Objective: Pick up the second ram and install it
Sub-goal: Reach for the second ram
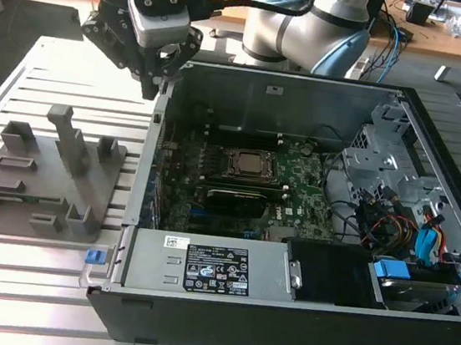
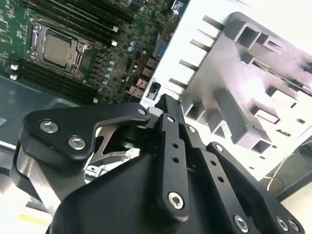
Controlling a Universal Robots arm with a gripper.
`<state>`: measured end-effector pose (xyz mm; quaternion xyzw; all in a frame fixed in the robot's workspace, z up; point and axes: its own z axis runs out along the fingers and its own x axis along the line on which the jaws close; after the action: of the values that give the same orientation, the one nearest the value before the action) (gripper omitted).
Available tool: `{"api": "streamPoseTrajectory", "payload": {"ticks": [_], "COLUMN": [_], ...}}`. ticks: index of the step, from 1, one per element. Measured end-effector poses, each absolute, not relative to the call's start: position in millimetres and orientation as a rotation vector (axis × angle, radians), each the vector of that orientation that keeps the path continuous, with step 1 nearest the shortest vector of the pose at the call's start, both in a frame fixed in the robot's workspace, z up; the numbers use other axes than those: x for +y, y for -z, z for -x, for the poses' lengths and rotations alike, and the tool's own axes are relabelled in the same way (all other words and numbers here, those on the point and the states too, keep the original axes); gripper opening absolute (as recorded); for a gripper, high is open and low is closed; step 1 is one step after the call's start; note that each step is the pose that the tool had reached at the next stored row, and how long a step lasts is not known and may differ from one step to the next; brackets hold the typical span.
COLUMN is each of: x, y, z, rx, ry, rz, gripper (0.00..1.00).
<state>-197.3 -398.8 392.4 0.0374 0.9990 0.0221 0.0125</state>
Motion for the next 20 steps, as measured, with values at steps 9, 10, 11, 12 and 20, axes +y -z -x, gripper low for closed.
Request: {"api": "streamPoseTrajectory", "payload": {"ticks": [9, 10, 11, 12, 20], "x": [-398.9, -398.9, -398.9, -398.8, -398.8], "y": [-392.1, -392.1, -392.1, -392.0, -391.9], "z": [219.6, 222.9, 226.2, 232.4, 262.8], "rx": [3.114, 3.114, 3.114, 3.114, 3.114], "ry": [-0.069, -0.069, -0.069, -0.069, -0.069], "rz": [-0.117, -0.117, -0.117, -0.117, -0.117], "gripper": [0.11, 0.11, 0.11, 0.11, 0.11]}}
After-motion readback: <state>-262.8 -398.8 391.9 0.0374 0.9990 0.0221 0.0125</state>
